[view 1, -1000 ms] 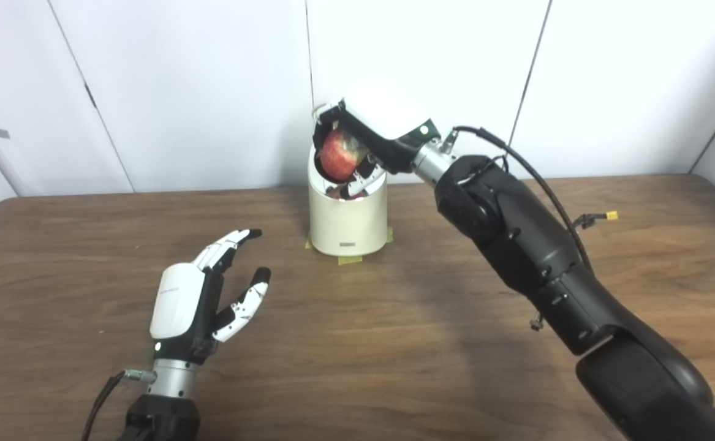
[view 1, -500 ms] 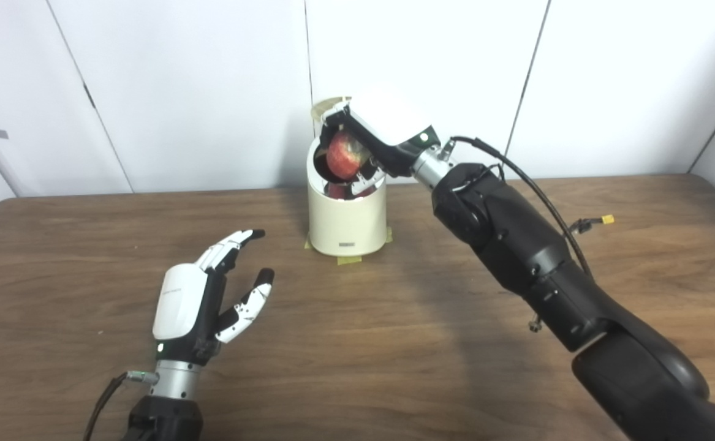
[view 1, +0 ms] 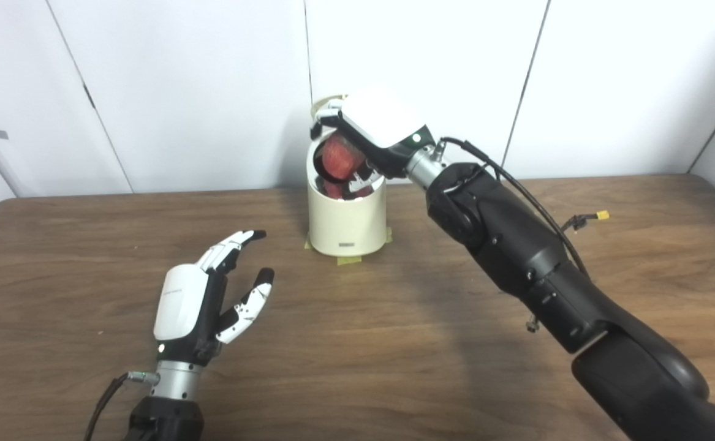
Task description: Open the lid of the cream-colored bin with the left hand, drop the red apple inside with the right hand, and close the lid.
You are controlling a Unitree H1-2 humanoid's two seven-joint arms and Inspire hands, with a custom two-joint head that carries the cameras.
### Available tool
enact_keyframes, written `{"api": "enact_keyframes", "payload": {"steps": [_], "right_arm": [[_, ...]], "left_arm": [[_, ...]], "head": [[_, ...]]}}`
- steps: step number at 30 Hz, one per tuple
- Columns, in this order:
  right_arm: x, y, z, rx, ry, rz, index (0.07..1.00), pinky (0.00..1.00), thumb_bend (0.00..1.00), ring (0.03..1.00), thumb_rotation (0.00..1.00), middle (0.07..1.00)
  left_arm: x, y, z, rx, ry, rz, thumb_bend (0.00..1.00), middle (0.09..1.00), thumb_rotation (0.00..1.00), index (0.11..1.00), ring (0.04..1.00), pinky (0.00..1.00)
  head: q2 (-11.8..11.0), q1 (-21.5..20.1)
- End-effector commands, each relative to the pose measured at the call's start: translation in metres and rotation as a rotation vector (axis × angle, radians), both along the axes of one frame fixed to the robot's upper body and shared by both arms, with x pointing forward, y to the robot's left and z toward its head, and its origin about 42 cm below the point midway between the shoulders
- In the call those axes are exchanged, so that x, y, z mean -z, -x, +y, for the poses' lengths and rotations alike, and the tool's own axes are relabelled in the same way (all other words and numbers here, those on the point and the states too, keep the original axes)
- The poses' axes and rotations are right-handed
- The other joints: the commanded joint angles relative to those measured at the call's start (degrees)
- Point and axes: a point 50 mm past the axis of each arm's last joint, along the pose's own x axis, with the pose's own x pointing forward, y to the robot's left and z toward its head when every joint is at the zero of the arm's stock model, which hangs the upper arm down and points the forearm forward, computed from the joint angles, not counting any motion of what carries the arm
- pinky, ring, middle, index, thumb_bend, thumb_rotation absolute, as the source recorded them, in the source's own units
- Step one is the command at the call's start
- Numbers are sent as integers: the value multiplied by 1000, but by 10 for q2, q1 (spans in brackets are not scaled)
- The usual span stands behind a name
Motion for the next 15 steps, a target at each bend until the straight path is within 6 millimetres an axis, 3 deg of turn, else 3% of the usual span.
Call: {"api": "enact_keyframes", "payload": {"steps": [1, 4, 15], "right_arm": [[-31, -2, 2, 0, -46, -58, 777, 545, 972, 720, 45, 833], [-30, -2, 2, -6, -61, -44, 820, 557, 998, 736, 97, 866], [-32, -1, 0, -18, -67, -62, 781, 561, 1000, 722, 126, 836]], "left_arm": [[-3, 0, -4, 7, 14, -25, 354, 843, 807, 826, 805, 657], [-3, 0, -4, 6, 9, -23, 352, 842, 799, 829, 804, 658], [-3, 0, -4, 7, 5, -19, 355, 845, 794, 835, 804, 664]], "head": [[1, -1], [1, -1], [1, 0]]}}
